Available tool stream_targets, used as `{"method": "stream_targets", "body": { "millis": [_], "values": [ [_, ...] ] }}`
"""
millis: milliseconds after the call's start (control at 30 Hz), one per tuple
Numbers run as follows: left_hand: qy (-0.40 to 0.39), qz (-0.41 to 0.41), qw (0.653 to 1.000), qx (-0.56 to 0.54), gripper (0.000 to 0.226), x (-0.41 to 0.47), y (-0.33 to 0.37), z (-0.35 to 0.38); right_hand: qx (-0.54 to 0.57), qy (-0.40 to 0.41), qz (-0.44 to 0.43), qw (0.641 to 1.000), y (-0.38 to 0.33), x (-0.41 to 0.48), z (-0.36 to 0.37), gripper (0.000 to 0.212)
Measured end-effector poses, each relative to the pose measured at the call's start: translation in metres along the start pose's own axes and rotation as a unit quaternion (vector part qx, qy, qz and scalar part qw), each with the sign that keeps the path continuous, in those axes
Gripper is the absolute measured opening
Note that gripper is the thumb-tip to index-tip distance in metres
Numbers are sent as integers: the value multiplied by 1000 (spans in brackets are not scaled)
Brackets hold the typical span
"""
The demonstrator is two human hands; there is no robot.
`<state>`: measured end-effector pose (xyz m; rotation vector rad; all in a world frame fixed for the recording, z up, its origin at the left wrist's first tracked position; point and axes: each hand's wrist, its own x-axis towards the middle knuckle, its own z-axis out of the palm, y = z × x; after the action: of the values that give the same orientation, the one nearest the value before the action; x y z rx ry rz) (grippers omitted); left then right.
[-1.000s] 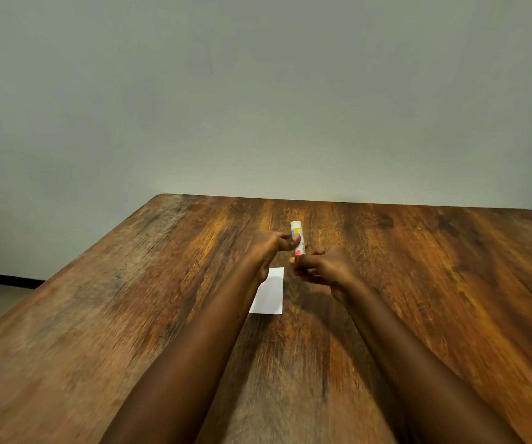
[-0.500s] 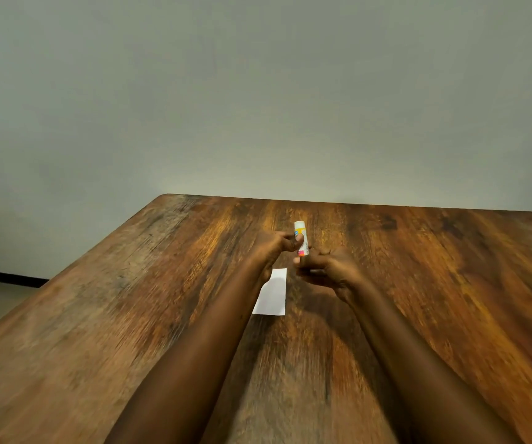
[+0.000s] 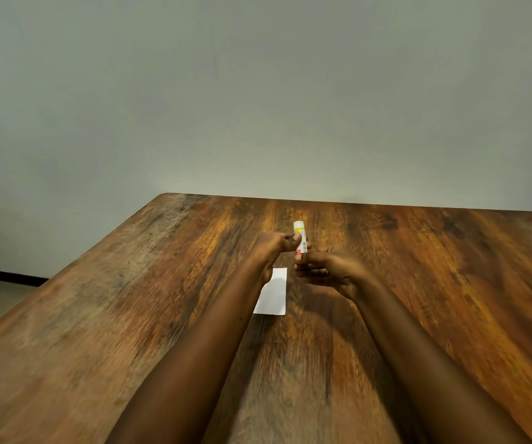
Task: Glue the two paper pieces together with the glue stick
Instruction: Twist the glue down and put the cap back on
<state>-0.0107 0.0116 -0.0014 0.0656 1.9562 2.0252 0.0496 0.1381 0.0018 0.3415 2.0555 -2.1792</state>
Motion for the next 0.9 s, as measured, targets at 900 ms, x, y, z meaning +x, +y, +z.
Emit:
{"method": "stream_targets", "body": {
  "millis": [900],
  "values": [
    [14, 7, 1000, -11, 39, 2, -3, 0, -29, 17, -39, 999, 10, 3, 4, 15]
  ]
}}
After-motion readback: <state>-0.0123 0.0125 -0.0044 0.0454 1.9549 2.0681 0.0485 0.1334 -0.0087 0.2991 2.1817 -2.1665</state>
